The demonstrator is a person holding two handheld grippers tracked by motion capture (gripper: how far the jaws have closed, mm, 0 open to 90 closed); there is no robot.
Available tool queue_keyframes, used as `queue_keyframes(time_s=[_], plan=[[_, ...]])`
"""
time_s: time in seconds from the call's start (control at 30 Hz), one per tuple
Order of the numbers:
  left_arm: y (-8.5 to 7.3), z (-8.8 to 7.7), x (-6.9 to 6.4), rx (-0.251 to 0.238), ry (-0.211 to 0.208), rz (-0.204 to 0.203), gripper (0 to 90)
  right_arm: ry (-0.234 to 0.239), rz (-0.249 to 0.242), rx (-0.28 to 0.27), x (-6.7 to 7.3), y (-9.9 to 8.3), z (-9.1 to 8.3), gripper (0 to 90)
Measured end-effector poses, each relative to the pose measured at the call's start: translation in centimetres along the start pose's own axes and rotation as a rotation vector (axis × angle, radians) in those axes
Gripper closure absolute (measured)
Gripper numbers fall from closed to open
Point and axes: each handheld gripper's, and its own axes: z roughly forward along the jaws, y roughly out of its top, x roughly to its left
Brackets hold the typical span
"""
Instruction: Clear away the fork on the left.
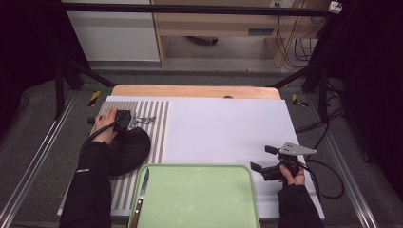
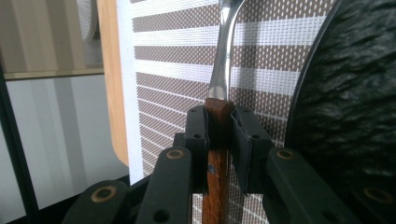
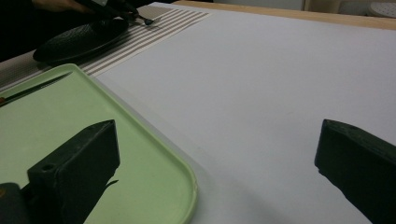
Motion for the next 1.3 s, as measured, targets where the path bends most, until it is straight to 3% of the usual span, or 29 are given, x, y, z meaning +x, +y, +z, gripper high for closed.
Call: queue_keyframes(time_s=[0.13, 0.23, 0.57, 0.83, 1.07, 1.3], plan=[[0.2, -1.2, 0.1, -0.013, 0.016, -0.016, 76.7, 0.000, 0.000, 0.001, 0.0, 0.0, 0.0, 0.3], [0.4, -2.3, 0.1, -0.012, 0.037, -0.060, 76.6, -0.002, 0.000, 0.002, 0.0, 0.0, 0.0, 0.3], [2.1, -4.9, -1.1, -0.028, 0.032, -0.157, 76.6, 0.001, 0.001, 0.003, 0.0, 0.0, 0.0, 0.4], [3.5, -7.0, -2.2, -0.048, 0.034, -0.197, 76.6, 0.001, 0.001, 0.005, 0.0, 0.0, 0.0, 0.4], [4.6, -9.1, -2.7, -0.055, 0.022, -0.271, 76.6, 0.001, -0.001, 0.002, 0.0, 0.0, 0.0, 0.4], [5.5, -10.9, -3.3, -0.045, 0.011, -0.318, 76.6, 0.001, -0.002, 0.003, 0.0, 0.0, 0.0, 0.4]])
